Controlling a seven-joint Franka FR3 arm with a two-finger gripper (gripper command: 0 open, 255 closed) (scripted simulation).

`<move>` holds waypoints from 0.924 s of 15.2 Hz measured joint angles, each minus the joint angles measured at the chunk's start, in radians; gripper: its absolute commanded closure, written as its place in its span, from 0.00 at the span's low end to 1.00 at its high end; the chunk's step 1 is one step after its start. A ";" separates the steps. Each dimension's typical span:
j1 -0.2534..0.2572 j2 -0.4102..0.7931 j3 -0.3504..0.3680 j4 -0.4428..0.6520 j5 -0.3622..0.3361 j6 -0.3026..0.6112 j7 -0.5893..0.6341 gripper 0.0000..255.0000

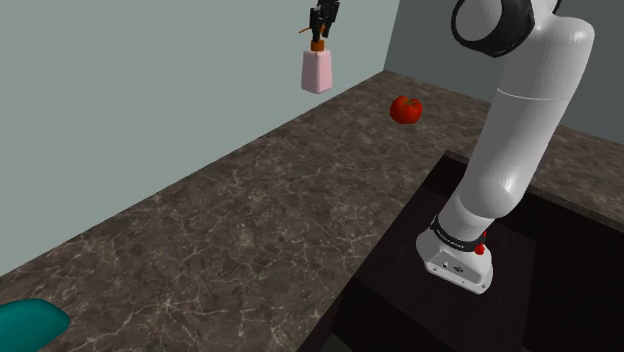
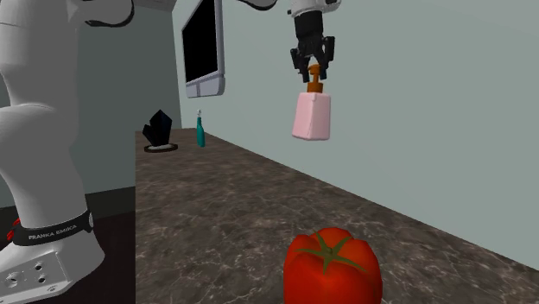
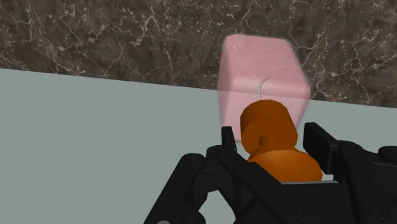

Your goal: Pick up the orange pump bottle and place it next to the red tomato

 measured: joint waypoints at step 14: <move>-0.147 -0.204 -0.127 -0.252 0.006 0.043 -0.285 1.00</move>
